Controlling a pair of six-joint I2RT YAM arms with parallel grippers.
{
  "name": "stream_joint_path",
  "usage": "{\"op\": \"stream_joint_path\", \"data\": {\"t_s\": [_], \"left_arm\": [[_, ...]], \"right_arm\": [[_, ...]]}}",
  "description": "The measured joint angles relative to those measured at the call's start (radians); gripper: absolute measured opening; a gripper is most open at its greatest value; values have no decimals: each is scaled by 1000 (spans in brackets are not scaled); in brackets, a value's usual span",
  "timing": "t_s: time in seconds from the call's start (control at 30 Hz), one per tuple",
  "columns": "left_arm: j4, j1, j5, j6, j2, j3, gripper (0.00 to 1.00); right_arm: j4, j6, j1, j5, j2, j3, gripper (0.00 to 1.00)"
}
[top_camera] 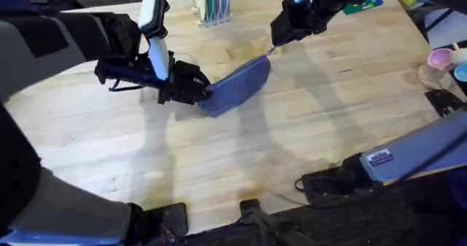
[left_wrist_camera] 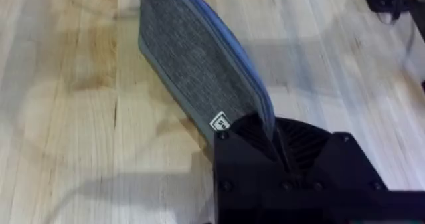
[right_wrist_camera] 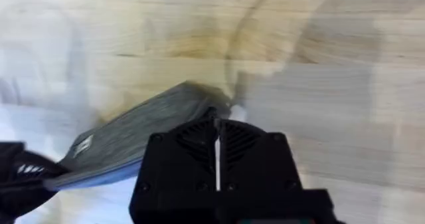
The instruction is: Unzip the bag, pick up the pens from the table one at a time and place them inside, then zip the bag closed.
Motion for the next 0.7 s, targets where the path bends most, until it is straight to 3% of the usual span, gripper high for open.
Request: {"op": "stream_joint_path", "data": {"t_s": [0.33,0.6,0.63,0.7], "left_arm": [[0,0,-4,0,0,0,45],[-1,0,-8,0,0,0,45],[-15,4,-19,0,0,0,45],[-15,4,-19,0,0,0,45]], "right_arm": [[85,-2,-34,22,228,0,33],[100,5,-35,39,249,0,32],[107,7,-46,72,247,0,55],[106,8,-54,87,237,0,307]]}}
